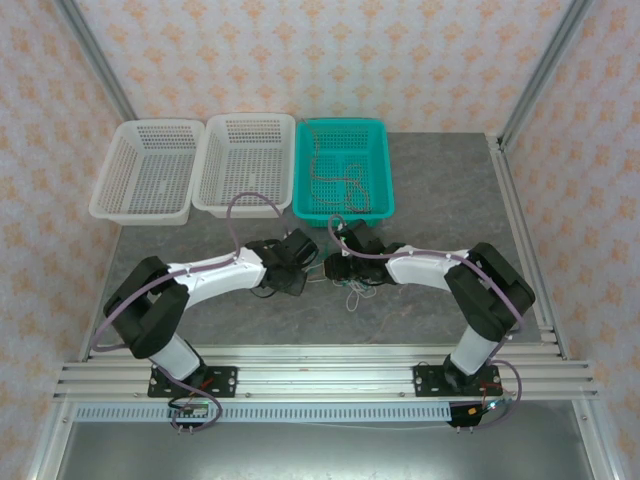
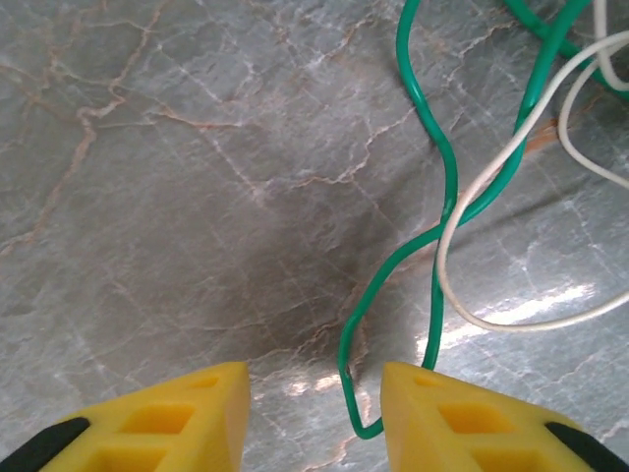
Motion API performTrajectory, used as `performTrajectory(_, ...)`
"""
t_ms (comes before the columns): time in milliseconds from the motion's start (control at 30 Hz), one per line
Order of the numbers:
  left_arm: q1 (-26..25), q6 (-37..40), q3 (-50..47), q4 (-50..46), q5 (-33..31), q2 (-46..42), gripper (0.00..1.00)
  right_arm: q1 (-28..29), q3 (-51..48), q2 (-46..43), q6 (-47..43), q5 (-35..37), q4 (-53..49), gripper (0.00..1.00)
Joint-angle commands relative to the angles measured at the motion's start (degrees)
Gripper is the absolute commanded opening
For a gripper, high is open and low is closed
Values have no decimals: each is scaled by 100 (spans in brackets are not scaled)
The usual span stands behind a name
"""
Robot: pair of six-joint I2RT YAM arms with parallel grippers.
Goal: Untangle the cables
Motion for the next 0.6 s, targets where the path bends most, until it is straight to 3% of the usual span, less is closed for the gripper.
performTrajectory(0,-44,68,-29,176,373,165,39,31,-29,-42,99,245,-98,28)
performTrajectory(167,-37,-24,-78,414,499,418,36,31,-17,-36,101,85,-91,10)
performTrajectory(267,-36,-30,-48,513,559,498,29,31,-39,-56,100,42,-100,1)
performTrajectory(300,-36,-25,-50,541,556,527,25,36,-39,-64,96,28,-93,0)
performTrajectory(400,-19,-42,-93,596,493,540,2,31,-83,-121,108,36,-97,0)
performTrajectory(567,300,-274,-502,667,217,199,0,-45,-374,-369,174,318,-190,0)
